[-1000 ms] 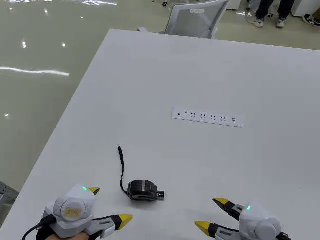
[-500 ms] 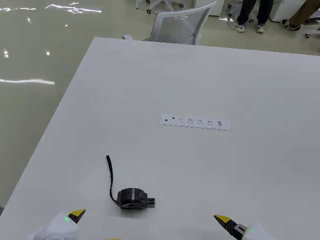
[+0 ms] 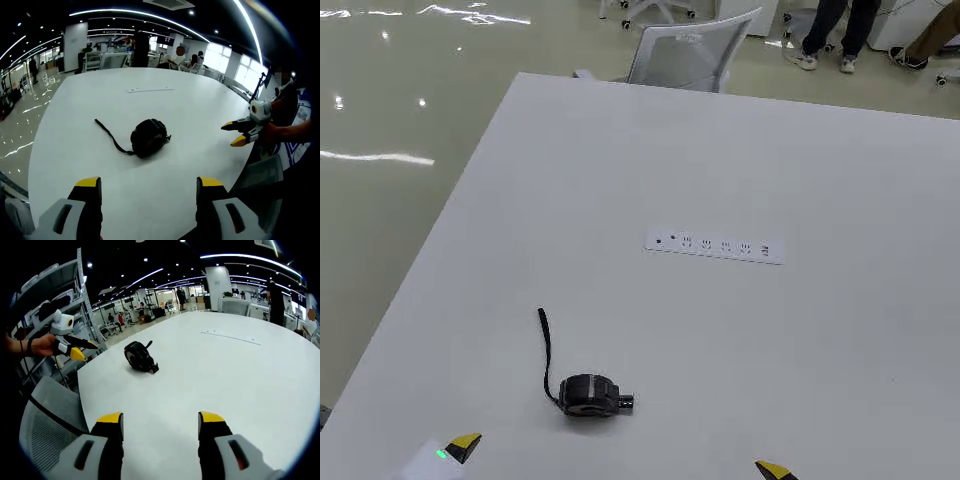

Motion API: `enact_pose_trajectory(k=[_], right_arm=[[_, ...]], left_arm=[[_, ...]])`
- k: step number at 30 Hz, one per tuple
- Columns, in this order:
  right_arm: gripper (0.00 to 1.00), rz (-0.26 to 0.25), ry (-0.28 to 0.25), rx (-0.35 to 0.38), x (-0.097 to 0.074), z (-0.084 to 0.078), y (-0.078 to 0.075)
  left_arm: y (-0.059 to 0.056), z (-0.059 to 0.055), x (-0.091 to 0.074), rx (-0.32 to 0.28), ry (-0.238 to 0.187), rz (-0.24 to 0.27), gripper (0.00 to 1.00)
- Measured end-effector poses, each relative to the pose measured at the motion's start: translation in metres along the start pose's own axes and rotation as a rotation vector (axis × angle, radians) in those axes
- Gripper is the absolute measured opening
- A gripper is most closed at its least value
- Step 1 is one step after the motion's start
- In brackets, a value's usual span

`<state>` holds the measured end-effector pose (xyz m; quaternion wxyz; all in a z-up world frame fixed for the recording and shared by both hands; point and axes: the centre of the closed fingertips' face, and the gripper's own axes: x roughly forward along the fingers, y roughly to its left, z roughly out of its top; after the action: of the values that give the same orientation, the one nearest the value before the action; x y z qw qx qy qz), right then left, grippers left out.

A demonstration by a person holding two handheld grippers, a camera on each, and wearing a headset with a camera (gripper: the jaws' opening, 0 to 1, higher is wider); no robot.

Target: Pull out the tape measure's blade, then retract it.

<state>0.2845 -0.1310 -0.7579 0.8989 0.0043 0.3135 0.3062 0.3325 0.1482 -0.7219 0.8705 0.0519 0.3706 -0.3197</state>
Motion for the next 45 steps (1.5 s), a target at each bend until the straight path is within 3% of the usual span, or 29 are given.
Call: enact_pose_trajectory(k=[15,45], right_arm=[[0.64,0.003,0.003,-0.016,-0.0006,0.0015,0.0038],[0.65,-0.005,-0.004,-0.009,-0.0002,0.0017,0.0027]], left_arm=[[-0.0022,-0.0019,-0.0016,-0.02,-0.019,0.002,0.75],[0.0054,-0.006,-0.0036,-0.025,-0.011,0.012,0.76]])
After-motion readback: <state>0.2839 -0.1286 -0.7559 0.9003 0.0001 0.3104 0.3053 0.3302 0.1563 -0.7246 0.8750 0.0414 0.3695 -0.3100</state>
